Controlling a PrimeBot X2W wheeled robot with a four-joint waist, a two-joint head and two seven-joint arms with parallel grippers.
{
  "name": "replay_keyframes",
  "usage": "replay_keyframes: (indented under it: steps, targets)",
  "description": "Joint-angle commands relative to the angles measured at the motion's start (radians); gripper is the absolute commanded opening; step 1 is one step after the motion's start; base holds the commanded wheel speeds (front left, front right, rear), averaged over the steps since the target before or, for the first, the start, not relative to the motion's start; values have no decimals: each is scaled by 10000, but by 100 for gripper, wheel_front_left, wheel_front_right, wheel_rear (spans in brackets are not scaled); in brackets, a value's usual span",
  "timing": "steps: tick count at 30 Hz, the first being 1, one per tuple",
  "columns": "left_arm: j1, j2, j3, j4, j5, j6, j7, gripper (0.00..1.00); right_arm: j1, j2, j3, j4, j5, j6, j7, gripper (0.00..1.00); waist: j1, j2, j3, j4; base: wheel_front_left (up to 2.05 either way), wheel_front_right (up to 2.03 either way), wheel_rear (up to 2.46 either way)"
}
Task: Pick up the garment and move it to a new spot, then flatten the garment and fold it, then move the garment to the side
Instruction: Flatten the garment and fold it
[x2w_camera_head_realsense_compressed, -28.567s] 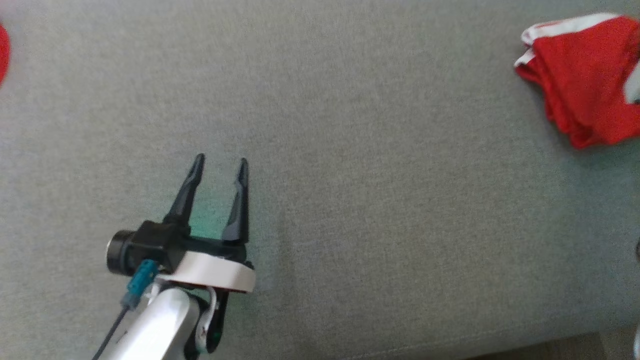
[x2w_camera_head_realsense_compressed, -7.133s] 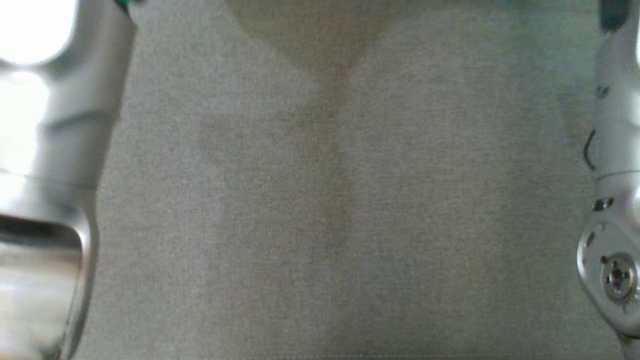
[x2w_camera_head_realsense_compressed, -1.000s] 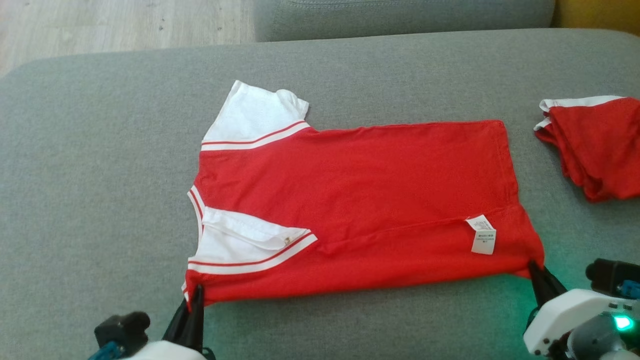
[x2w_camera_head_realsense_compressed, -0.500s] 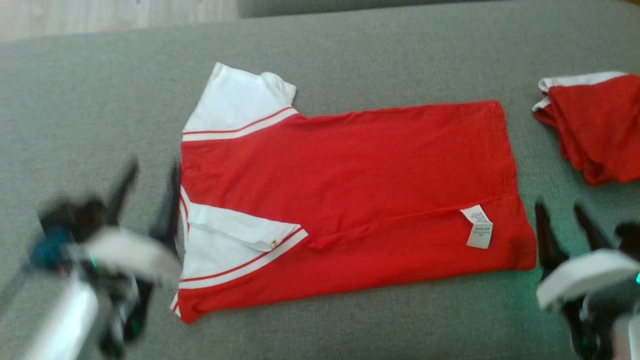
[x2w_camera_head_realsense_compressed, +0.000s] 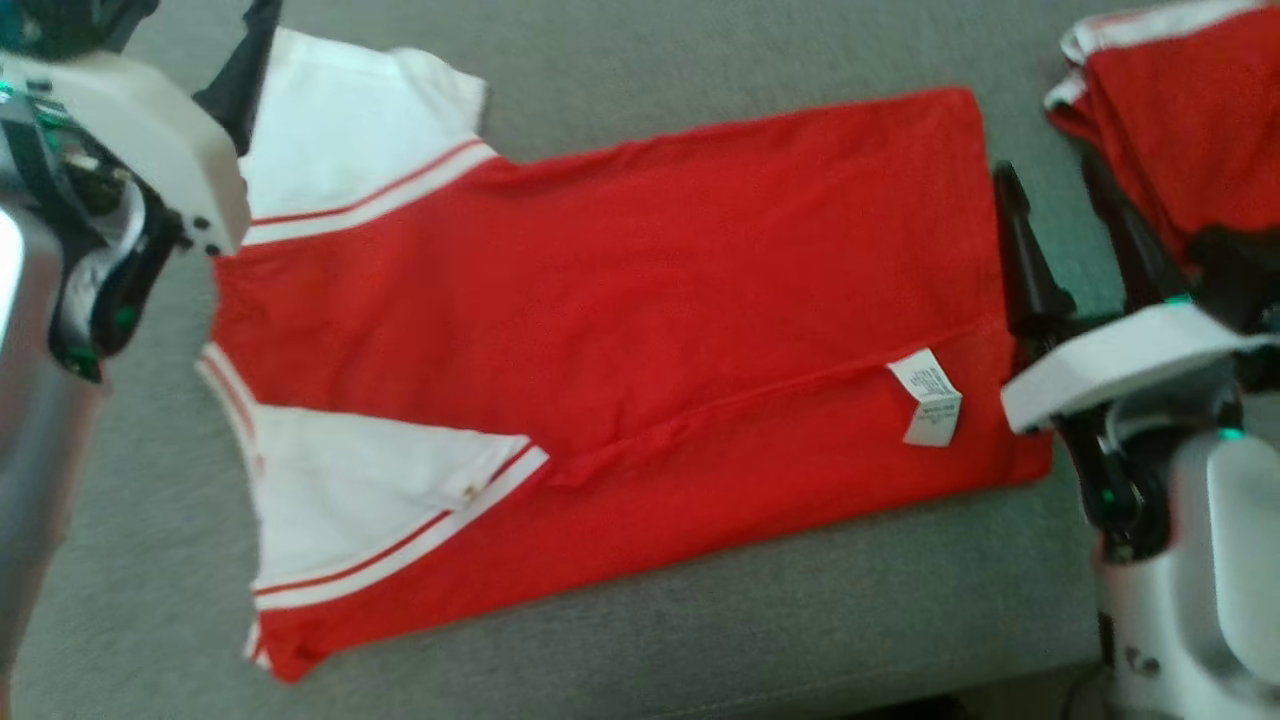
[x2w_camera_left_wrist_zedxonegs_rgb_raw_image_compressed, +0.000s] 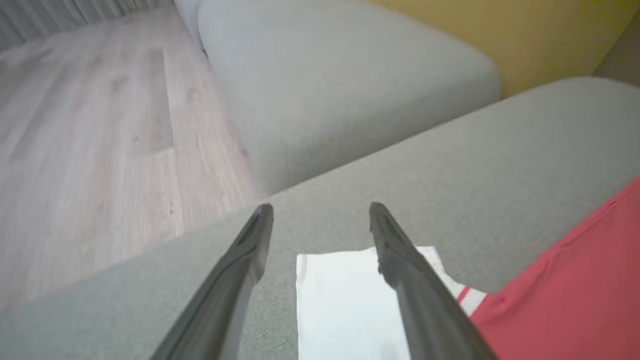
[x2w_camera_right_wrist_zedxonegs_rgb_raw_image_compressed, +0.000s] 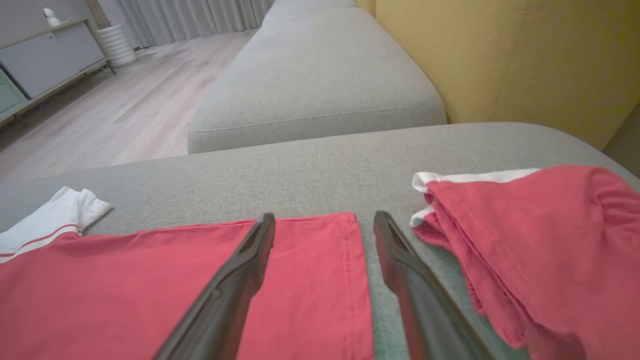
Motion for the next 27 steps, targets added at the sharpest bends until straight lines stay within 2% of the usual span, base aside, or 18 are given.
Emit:
replay_keyframes:
  steps: [1, 10, 14, 21, 22, 23, 24, 25, 27]
  targets:
    - [-515, 533, 379, -5, 44, -38, 228, 100, -308, -66, 335, -349, 70, -7, -120, 100, -4, 0, 698, -619, 0, 0, 0]
    - [-1189, 755, 339, 1650, 103, 52, 902, 100, -1026, -66, 976, -142, 240, -7, -517, 100, -4, 0, 1524, -1252, 0, 0, 0]
    - [-1232, 919, 346, 2029, 243, 259, 978, 100, -1120, -66, 1093, -42, 265, -7, -655, 100, -4, 0, 1603, -1350, 0, 0, 0]
    - [-1094, 845, 150, 2121, 59, 238, 1493, 100, -1142, -66, 1109, 69, 257, -7, -718, 100, -4, 0, 1639, -1285, 0, 0, 0]
    - [-1073, 832, 116, 2103, 19, 217, 1585, 97, -1162, -66, 1112, 84, 249, -7, -713, 100, -4, 0, 1640, -1268, 0, 0, 0]
    - [-1050, 818, 82, 2079, -33, 179, 1676, 75, -1187, -66, 1117, 94, 239, -7, -703, 100, -4, 0, 1640, -1247, 0, 0, 0]
    - [-1035, 805, 43, 2039, -71, 134, 1742, 41, -1218, -66, 1115, 104, 230, -7, -690, 100, -4, 0, 1637, -1220, 0, 0, 0]
    - [-1031, 786, 12, 1990, -93, 102, 1763, 2, -1257, -66, 1101, 120, 220, -7, -672, 100, -4, 0, 1631, -1182, 0, 0, 0]
    - [-1044, 722, -7, 1870, -112, 66, 1635, 0, -1373, -66, 1077, 186, 187, -7, -602, 100, -4, 0, 1607, -1101, 0, 0, 0]
